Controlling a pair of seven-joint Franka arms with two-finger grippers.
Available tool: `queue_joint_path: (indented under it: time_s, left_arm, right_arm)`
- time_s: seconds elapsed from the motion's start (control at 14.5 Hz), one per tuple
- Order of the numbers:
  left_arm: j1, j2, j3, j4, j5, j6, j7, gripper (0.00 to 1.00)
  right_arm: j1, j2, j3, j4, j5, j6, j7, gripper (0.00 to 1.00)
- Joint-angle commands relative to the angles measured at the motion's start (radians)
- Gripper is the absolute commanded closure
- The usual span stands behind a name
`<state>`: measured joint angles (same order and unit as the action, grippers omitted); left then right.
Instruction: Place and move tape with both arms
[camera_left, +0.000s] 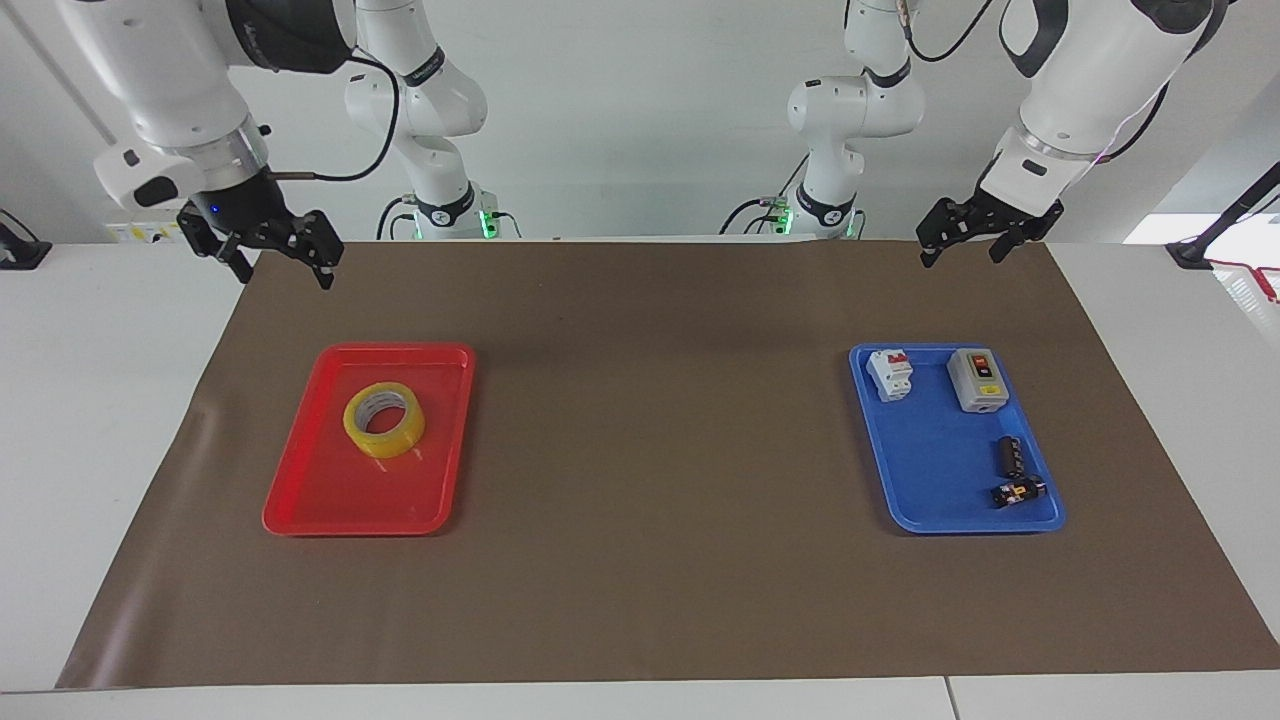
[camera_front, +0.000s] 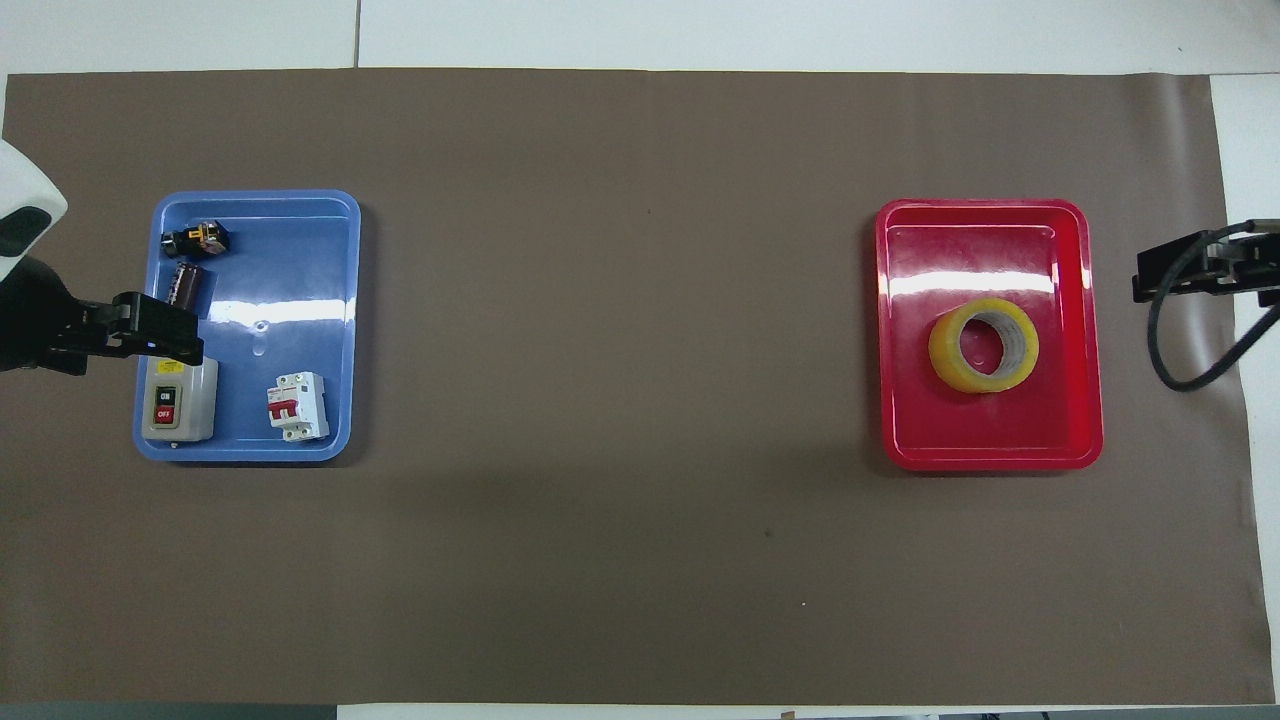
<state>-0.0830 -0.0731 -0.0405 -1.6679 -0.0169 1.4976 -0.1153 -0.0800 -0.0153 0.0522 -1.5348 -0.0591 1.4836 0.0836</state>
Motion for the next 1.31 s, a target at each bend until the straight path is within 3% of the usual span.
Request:
queue_joint_path:
  time_s: [0.0, 0.07, 0.28, 0.69, 1.24]
  left_arm:
    - [0.011, -0.020, -0.001, -0.026, -0.015, 0.013, 0.008, 0.00]
    - [0.011, -0.020, -0.001, -0.026, -0.015, 0.013, 0.008, 0.00]
    - [0.011, -0.019, -0.001, -0.026, -0.015, 0.013, 0.008, 0.00]
    - [0.011, -0.020, -0.001, -0.026, -0.015, 0.013, 0.008, 0.00]
    - [0.011, -0.020, -0.001, -0.026, -0.015, 0.013, 0.008, 0.00]
  right_arm:
    - [-0.036, 0.011, -0.002, -0.026, 0.010, -0.011, 0.018, 0.00]
    - [-0.032, -0.030, 0.003, -0.091, 0.019, 0.013, 0.012, 0.00]
    - [-0.003, 0.001, 0.014, -0.019, 0.036, -0.018, 0.016, 0.00]
    - [0.026, -0.034, 0.014, -0.095, 0.035, 0.029, 0.025, 0.00]
    - [0.025, -0.032, 0.012, -0.093, 0.027, 0.032, 0.005, 0.00]
